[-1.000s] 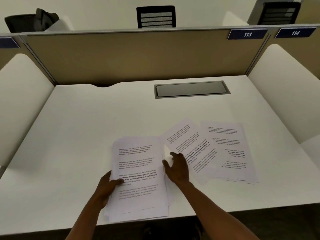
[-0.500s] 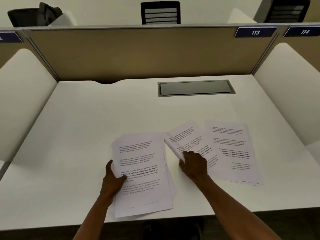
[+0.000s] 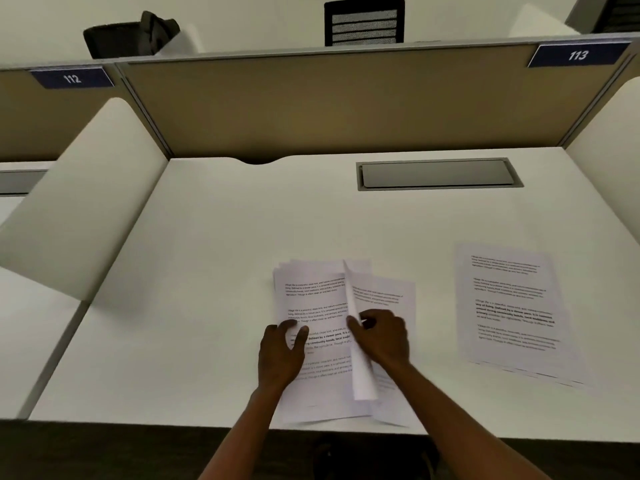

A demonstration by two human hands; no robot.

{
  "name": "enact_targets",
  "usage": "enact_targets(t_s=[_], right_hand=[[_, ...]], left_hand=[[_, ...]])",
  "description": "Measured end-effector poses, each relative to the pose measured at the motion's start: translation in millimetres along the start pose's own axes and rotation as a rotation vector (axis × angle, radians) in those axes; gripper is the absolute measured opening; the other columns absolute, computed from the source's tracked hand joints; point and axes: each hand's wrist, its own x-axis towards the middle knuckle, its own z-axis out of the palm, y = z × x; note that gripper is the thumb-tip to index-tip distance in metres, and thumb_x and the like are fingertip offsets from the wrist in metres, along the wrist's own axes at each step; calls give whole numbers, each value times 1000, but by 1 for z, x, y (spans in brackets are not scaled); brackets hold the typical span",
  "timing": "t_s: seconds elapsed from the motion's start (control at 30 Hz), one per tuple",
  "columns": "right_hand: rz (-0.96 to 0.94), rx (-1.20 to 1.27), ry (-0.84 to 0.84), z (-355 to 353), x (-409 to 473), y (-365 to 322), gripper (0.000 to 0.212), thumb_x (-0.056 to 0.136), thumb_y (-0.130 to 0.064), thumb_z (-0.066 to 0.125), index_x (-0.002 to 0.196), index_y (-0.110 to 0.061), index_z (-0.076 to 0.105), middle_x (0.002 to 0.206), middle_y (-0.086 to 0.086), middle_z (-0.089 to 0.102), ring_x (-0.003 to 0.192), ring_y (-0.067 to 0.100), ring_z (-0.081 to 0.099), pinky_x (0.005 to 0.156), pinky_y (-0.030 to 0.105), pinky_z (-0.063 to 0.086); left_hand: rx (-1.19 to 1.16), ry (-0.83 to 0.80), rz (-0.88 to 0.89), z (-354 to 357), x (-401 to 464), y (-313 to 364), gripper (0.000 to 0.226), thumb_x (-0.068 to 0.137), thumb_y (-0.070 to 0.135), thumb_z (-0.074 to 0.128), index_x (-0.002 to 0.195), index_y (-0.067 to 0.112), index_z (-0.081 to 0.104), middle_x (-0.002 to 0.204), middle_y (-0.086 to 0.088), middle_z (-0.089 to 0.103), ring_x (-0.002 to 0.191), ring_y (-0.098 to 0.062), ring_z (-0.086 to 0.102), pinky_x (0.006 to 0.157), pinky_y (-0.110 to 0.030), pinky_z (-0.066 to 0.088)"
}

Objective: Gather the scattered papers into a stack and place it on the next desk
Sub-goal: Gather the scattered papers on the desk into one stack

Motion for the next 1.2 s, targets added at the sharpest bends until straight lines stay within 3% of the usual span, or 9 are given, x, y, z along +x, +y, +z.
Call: enact_targets(t_s=[0.23, 0.33, 0.43, 0.5, 0.6, 0.7, 0.83, 1.1, 1.2], right_hand=[[-50, -78, -75, 61, -20, -22, 52, 83, -68, 49, 105, -28, 75, 100, -8, 74, 97, 11, 68, 84, 26, 50], [-122, -133, -106, 70, -23, -17, 39, 92, -54, 46, 98, -29, 75, 104, -2, 68, 97, 16, 65, 76, 26, 46], [-253, -145, -185, 73, -20, -10, 30, 95, -34, 53, 118, -22, 70, 115, 2, 61, 106, 18, 60, 86, 27, 46], [-324, -123, -165, 69, -20, -6, 33, 94, -28, 56, 124, -19, 67, 118, 3, 60, 112, 20, 57, 91, 28, 46], [-256, -182, 118, 58, -20, 8, 47, 91, -33, 60, 134, -15, 59, 135, 11, 55, 129, 29, 47, 105, 40, 40], [-177, -406, 20, 53, -19, 25, 68, 97, -53, 40, 153, -15, 32, 163, 13, 19, 152, 30, 7, 123, 45, 8], [-292, -543, -80, 62, -15, 28, 74, 98, -59, 23, 158, -17, 8, 166, 10, -5, 151, 27, -15, 123, 48, -8], [-315, -516, -141, 80, -2, 6, 71, 100, -57, 22, 158, -20, 6, 166, 8, -6, 153, 26, -9, 123, 47, -3], [-316, -340, -39, 65, 0, 5, 70, 99, -55, 32, 157, -19, 17, 166, 7, 5, 154, 24, -2, 124, 41, 1]], left_hand=[[54, 28, 9, 6, -4, 5, 47, 99, 53, 46, 133, 24, 60, 131, -8, 56, 118, -27, 61, 98, -37, 50], [79, 11, 26, 6, -2, 3, 41, 97, 42, 58, 132, 21, 59, 130, -10, 56, 119, -28, 59, 99, -35, 48], [106, -19, 52, 5, 1, -3, 49, 91, 28, 69, 137, 20, 54, 130, -10, 55, 121, -29, 58, 99, -35, 47], [128, -39, 63, 4, 3, -7, 65, 87, 28, 73, 145, 21, 44, 131, -10, 53, 121, -29, 57, 98, -36, 48], [98, -40, 58, 2, 4, -10, 103, 82, 28, 78, 160, 25, 12, 135, -9, 52, 121, -28, 57, 98, -42, 49], [61, -33, 13, 4, 6, -10, 113, 86, 36, 75, 160, 21, -9, 146, -8, 47, 129, -29, 54, 103, -44, 47], [105, -80, -15, 8, 11, -10, 99, 89, 50, 67, 160, 14, 8, 155, -11, 40, 139, -29, 44, 112, -42, 40], [103, -56, 50, 10, 19, -7, 87, 89, 27, 71, 159, 11, 20, 144, -18, 50, 132, -33, 49, 109, -44, 41], [72, -11, 48, 13, 23, -7, 91, 89, 21, 71, 160, 13, 16, 145, -20, 51, 133, -37, 50, 110, -47, 41]])
